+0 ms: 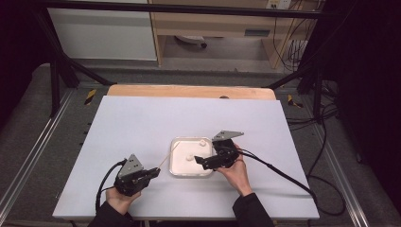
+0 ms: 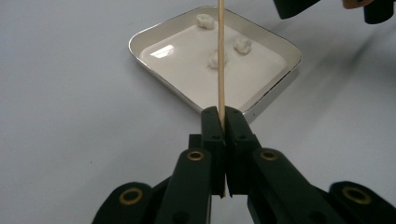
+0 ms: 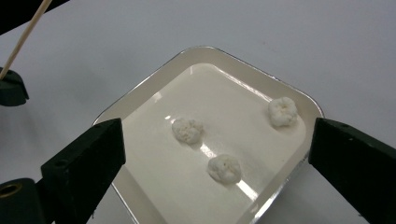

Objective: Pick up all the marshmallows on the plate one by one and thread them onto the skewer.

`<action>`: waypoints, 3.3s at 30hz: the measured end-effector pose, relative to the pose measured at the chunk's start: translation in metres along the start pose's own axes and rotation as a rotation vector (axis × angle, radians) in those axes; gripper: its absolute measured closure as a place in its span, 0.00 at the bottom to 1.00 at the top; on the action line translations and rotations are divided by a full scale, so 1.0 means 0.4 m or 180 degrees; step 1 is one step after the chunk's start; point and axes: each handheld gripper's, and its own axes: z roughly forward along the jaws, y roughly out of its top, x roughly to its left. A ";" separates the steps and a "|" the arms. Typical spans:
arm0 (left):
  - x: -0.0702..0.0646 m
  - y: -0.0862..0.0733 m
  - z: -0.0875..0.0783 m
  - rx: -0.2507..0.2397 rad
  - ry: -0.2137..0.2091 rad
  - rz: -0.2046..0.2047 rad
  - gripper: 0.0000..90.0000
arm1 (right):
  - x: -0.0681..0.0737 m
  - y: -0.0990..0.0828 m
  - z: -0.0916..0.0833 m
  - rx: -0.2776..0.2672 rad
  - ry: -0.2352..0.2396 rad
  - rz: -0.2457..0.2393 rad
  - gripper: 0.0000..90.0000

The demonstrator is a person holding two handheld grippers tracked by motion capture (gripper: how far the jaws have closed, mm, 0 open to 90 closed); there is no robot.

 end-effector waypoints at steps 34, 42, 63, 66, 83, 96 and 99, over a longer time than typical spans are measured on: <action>-0.002 -0.006 0.013 -0.0007 -0.0017 -0.0028 0.98 | 0.034 -0.019 0.140 0.0268 0.0111 -0.0401 0.75; -0.003 -0.007 0.011 -0.0041 -0.0020 -0.0041 0.98 | 0.033 -0.013 0.128 0.0234 0.0088 -0.0340 0.80; -0.024 -0.003 0.015 -0.0129 -0.0062 -0.0019 0.98 | 0.013 0.052 -0.046 -0.0357 0.0443 0.0031 0.81; -0.027 -0.002 0.017 -0.0157 -0.0075 -0.0034 0.98 | 0.013 0.062 -0.062 -0.0475 0.0531 0.0096 0.82; -0.038 -0.001 0.025 -0.0187 -0.0127 0.0007 0.98 | 0.024 0.109 -0.067 -0.0807 0.0919 0.0439 0.82; -0.039 -0.002 0.024 -0.0200 -0.0129 0.0000 0.98 | 0.026 0.103 -0.045 -0.0792 0.1057 0.0573 0.83; -0.038 -0.003 0.024 -0.0191 -0.0118 0.0009 0.98 | 0.028 0.101 -0.041 -0.0805 0.1113 0.0604 0.84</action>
